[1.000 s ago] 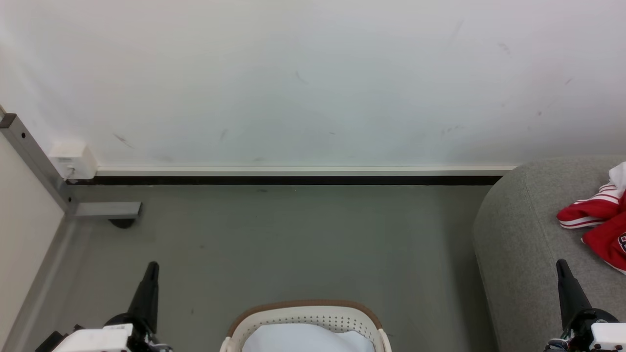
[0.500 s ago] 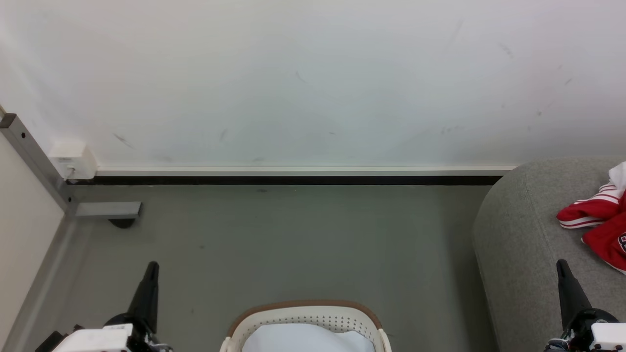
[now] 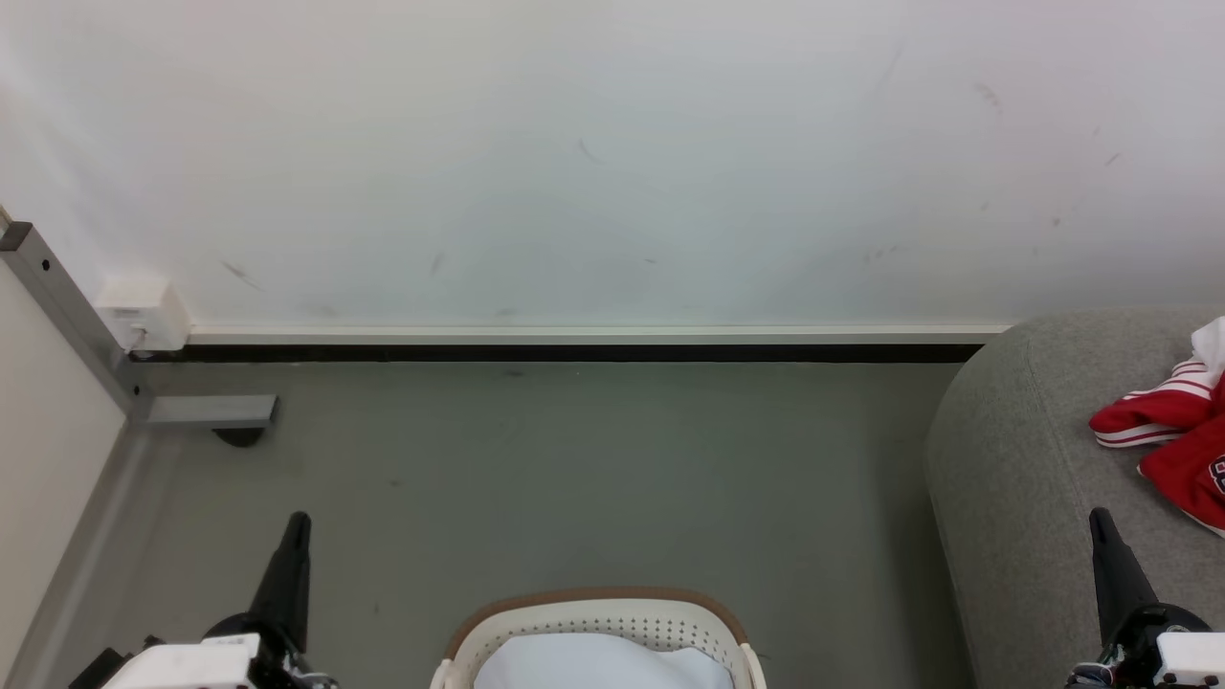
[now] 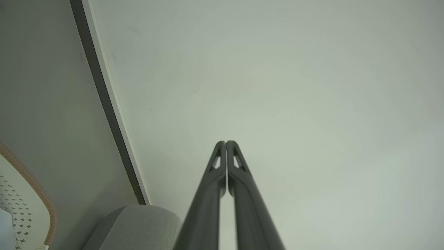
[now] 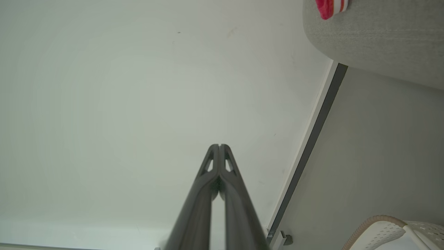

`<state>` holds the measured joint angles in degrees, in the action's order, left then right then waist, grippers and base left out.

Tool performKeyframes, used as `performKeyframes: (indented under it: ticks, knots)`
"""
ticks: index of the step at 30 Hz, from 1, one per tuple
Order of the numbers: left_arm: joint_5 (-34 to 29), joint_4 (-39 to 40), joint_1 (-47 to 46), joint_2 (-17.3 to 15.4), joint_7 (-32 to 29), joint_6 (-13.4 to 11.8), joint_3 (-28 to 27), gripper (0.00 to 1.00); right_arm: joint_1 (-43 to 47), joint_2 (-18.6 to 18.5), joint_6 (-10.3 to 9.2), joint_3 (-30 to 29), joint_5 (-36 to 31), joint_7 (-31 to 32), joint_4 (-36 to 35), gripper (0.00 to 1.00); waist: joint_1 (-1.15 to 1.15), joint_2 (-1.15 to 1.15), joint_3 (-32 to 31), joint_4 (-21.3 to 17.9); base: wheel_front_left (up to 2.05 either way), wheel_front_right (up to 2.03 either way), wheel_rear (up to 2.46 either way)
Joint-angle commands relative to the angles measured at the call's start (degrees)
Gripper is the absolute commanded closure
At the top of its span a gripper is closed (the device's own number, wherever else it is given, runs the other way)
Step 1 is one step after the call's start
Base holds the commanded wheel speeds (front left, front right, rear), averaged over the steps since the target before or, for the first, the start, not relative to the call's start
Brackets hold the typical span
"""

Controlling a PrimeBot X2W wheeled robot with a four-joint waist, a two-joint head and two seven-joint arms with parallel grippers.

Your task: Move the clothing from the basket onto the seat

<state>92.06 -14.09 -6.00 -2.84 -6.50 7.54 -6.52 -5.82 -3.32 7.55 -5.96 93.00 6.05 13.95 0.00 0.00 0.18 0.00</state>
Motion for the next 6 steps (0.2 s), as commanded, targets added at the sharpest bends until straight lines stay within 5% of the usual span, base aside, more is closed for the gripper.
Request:
performKeyframes:
  ticks: [1,6]
  knots:
    - [0.66,-0.02,-0.49,-0.07,-0.23,0.08,-0.2,1.0,-0.64,0.06,-0.12,-0.19,-0.21,0.23,0.15,1.0,0.0,0.0,0.0,0.0,0.0,0.0,0.0]
    - [0.65,-0.02,-0.49,-0.06,-0.24,0.08,-0.2,1.0,-0.65,0.1,-0.12,-0.24,-0.24,0.28,0.15,1.0,0.0,0.0,0.0,0.0,0.0,0.0,0.0]
